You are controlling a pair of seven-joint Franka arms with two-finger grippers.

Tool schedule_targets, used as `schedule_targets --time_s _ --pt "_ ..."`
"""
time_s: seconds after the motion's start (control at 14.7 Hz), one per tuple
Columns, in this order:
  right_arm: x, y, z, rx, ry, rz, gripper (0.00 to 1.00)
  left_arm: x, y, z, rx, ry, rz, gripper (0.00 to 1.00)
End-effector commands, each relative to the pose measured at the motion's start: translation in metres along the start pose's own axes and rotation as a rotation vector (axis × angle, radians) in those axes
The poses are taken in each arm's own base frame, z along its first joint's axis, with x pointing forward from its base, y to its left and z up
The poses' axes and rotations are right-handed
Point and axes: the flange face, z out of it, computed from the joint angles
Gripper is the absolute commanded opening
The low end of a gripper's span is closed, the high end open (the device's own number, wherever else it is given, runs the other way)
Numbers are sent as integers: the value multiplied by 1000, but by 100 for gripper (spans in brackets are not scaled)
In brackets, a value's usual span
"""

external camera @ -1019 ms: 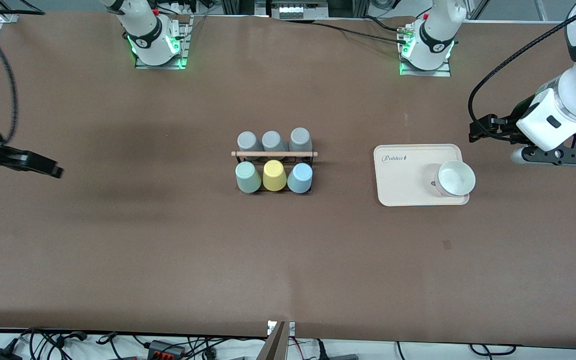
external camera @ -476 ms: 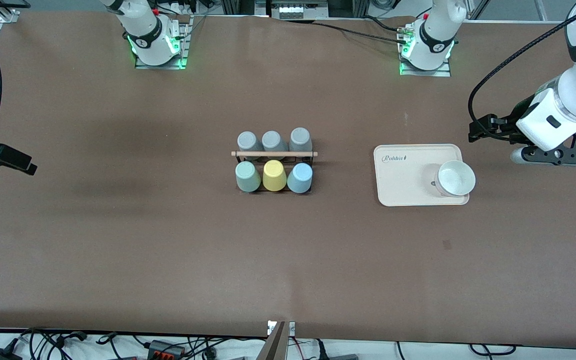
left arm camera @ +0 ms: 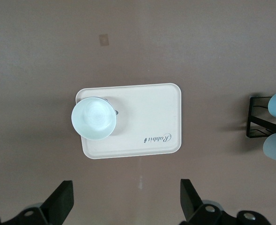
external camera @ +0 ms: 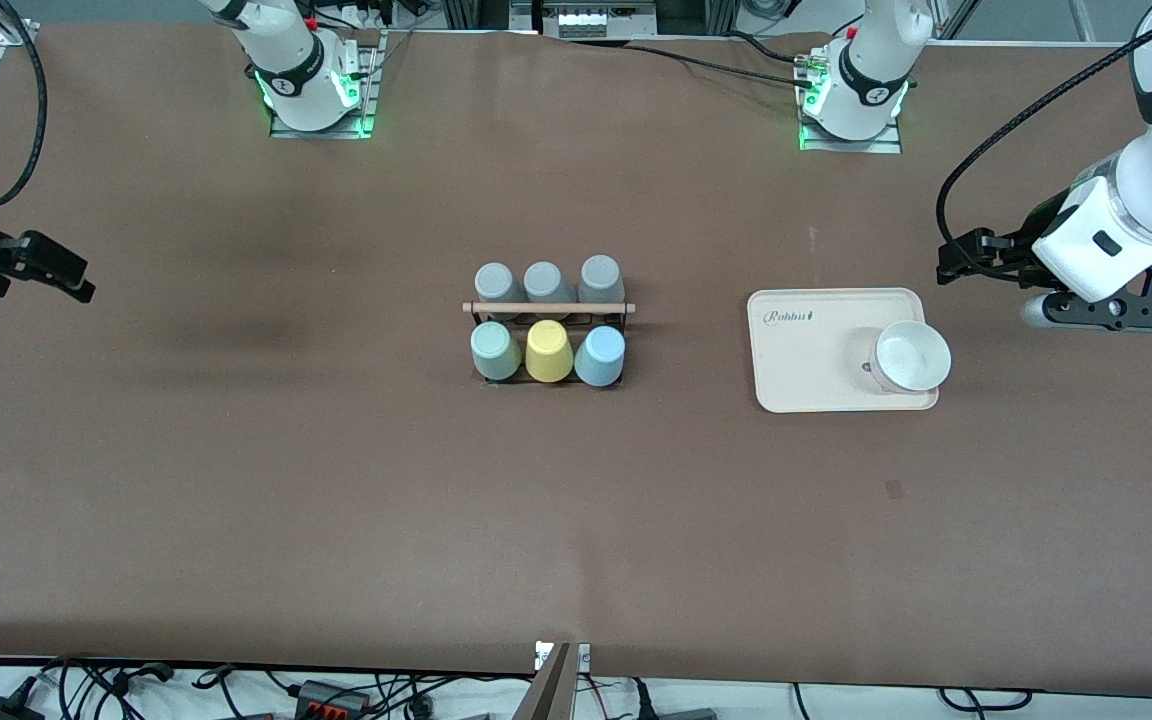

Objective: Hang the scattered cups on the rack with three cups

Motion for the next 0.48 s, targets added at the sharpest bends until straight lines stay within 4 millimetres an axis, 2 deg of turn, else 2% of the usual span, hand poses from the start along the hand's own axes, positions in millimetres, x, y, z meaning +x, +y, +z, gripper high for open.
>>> schedule_targets --time_s 0.0,0.27,0.41 --pt "-15 6 1 -10 -1 -42 100 -7 -1 -4 -19 -1 2 100" --pt "-13 16 -6 4 -11 -39 100 -6 -2 -5 -5 8 2 100" --pt "-14 13 -6 3 -21 -44 100 -5 -5 -6 19 14 1 100"
